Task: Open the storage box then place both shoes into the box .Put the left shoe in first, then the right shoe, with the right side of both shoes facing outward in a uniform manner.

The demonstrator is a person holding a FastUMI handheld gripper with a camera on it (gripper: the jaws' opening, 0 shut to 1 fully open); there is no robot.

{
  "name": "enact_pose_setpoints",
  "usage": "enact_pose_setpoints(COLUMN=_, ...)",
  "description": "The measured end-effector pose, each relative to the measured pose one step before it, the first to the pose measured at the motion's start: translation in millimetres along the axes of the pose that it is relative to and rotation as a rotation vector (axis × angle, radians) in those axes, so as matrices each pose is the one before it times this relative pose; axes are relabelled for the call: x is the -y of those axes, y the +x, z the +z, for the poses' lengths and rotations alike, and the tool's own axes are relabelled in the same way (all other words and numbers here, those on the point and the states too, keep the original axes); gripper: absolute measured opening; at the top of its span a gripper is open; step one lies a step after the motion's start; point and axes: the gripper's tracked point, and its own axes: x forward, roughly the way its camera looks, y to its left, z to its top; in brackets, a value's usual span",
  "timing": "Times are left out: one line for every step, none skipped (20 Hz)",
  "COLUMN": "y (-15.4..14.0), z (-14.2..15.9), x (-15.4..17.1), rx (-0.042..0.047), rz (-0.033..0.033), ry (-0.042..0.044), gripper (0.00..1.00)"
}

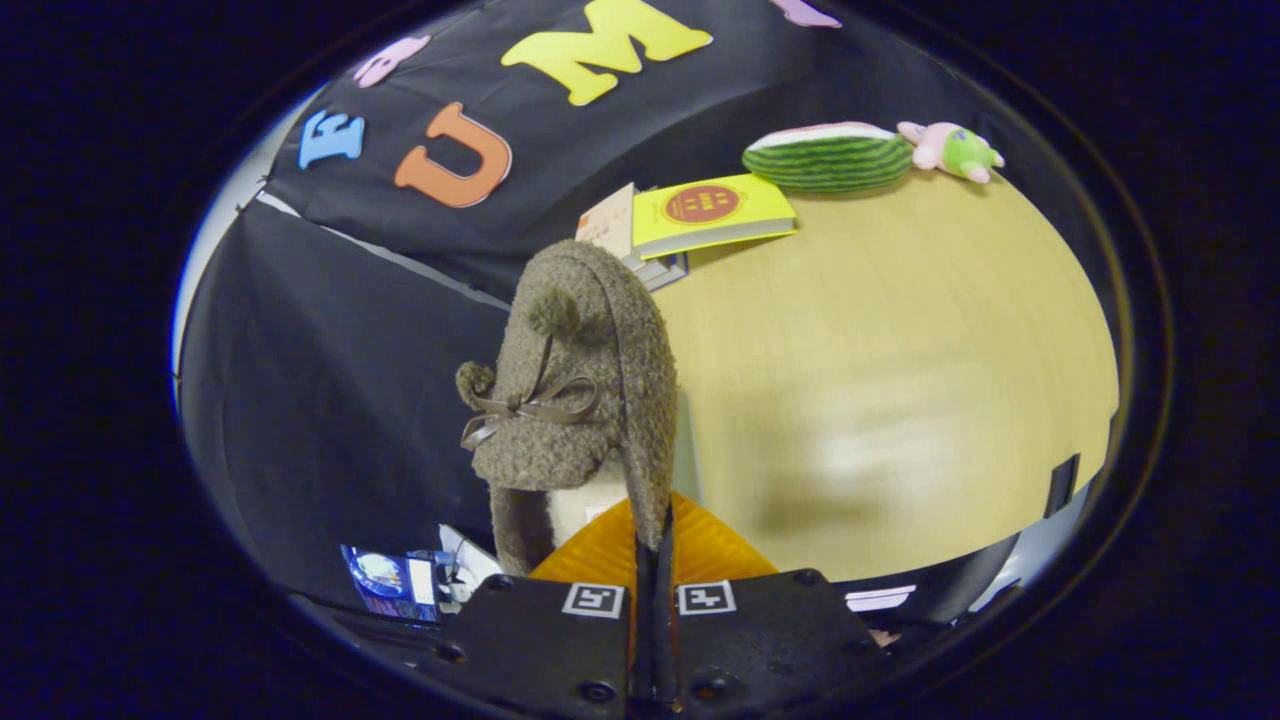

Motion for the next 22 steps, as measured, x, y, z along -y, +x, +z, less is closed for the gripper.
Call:
enact_pose_setpoints(y=7.57, z=-2.58, x=-14.11, rx=-0.00799, rz=-0.00746, ry=-0.02107, gripper=0.06)
enact_pose_setpoints(y=8.08, z=-2.19, x=-12.45, rx=-0.00776, rz=-0.00618, ry=-0.01213, gripper=0.06)
enact_pose_setpoints(y=9.87, z=-1.28, x=-11.69, rx=-0.00386, rz=-0.00197, ry=-0.00543, gripper=0.06)
enact_pose_setpoints(y=9.96, z=-1.66, x=-9.49, rx=-0.00382, rz=-0.00340, ry=-0.00249, gripper=0.06)
enact_pose_setpoints(y=10.11, z=-3.37, x=-5.88, rx=-0.00906, rz=-0.00637, ry=0.00058, gripper=0.06)
enact_pose_setpoints(y=11.87, z=-2.72, x=-3.45, rx=-0.01288, rz=-0.00812, ry=0.00463, gripper=0.06)
enact_pose_setpoints(y=12.22, z=-1.95, x=-1.61, rx=-0.00696, rz=-0.01044, ry=0.01240, gripper=0.06)
enact_pose_setpoints(y=12.73, z=-1.50, x=1.45, rx=-0.00447, rz=-0.01654, ry=0.00850, gripper=0.06)
enact_pose_setpoints(y=14.14, z=-4.35, x=4.26, rx=-0.00931, rz=-0.02263, ry=-0.00346, gripper=0.06)
enact_pose_setpoints(y=11.43, z=-8.16, x=5.76, rx=-0.02977, rz=-0.02559, ry=-0.00025, gripper=0.06)
enact_pose_setpoints(y=7.76, z=-10.55, x=1.65, rx=-0.02628, rz=-0.01309, ry=0.01654, gripper=0.06)
enact_pose_setpoints(y=7.21, z=-5.85, x=-1.16, rx=-0.01376, rz=0.00079, ry=0.01513, gripper=0.07)
enact_pose_setpoints(y=5.31, z=-3.45, x=-1.76, rx=-0.00805, rz=0.00200, ry=-0.00142, gripper=0.06)
enact_pose_setpoints(y=4.11, z=-2.28, x=-0.12, rx=-0.00225, rz=0.00527, ry=-0.00354, gripper=0.07)
enact_pose_setpoints(y=3.03, z=-1.19, x=-1.32, rx=-0.00211, rz=0.00749, ry=0.00704, gripper=0.09)
enact_pose_setpoints(y=0.34, z=1.20, x=-2.01, rx=0.00671, rz=0.01047, ry=0.00533, gripper=0.15)
enact_pose_setpoints(y=-1.14, z=2.91, x=-0.89, rx=0.01778, rz=0.00752, ry=0.00027, gripper=0.19)
enact_pose_setpoints(y=-2.29, z=2.39, x=-2.44, rx=0.01484, rz=0.01645, ry=-0.00417, gripper=0.23)
enact_pose_setpoints(y=-2.74, z=2.17, x=-0.51, rx=0.01383, rz=0.00899, ry=-0.00232, gripper=0.26)
enact_pose_setpoints(y=-5.14, z=2.60, x=-0.54, rx=0.01660, rz=0.00678, ry=-0.00636, gripper=0.38)
enact_pose_setpoints(y=-3.10, z=1.73, x=0.33, rx=0.01357, rz=-0.00016, ry=-0.02081, gripper=0.46)
enact_pose_setpoints(y=-4.19, z=2.39, x=0.57, rx=0.02022, rz=-0.00266, ry=-0.03063, gripper=0.52)
